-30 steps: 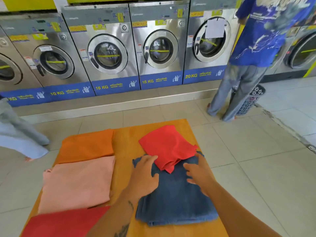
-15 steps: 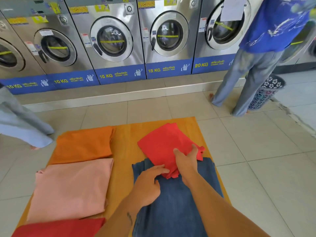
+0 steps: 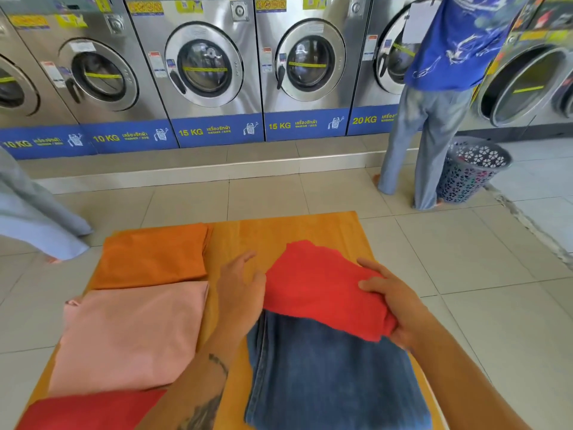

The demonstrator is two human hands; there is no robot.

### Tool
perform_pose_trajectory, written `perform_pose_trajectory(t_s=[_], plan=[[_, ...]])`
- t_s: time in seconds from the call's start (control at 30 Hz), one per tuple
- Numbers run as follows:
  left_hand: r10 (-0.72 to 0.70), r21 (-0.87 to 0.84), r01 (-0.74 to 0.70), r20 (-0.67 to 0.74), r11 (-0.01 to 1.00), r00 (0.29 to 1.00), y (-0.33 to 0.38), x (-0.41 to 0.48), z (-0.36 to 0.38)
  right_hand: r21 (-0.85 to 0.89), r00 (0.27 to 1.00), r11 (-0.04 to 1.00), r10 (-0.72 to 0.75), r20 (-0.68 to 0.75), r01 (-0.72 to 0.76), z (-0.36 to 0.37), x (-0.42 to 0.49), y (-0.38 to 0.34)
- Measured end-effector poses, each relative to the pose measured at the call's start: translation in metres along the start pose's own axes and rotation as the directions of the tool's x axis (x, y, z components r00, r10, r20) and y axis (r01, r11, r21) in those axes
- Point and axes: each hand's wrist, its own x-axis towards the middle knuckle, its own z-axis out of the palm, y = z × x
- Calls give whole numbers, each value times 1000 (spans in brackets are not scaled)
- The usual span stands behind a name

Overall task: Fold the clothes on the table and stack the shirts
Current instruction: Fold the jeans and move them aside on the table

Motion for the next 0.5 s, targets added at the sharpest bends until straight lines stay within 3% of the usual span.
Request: perform_pose_trajectory(t_s=[0.1,0.2,0.4,0.5], plan=[[-125,70,117,125,991,984,-2,-20,-3,-199,996,979,63,56,-50,-34,-28,25],[-195,116,169,275,979,942,-7,-52,6,-350,999,937,21,24,-11,-48,-43,48],[-228,317,128,302,940,926,-4,-92,18,-512,979,837,-197,51,195,-38,-60,58],[-273,236,198,349,951,897,2,-95,20,-557,962,789,-261,78,259,-30,-73,57]])
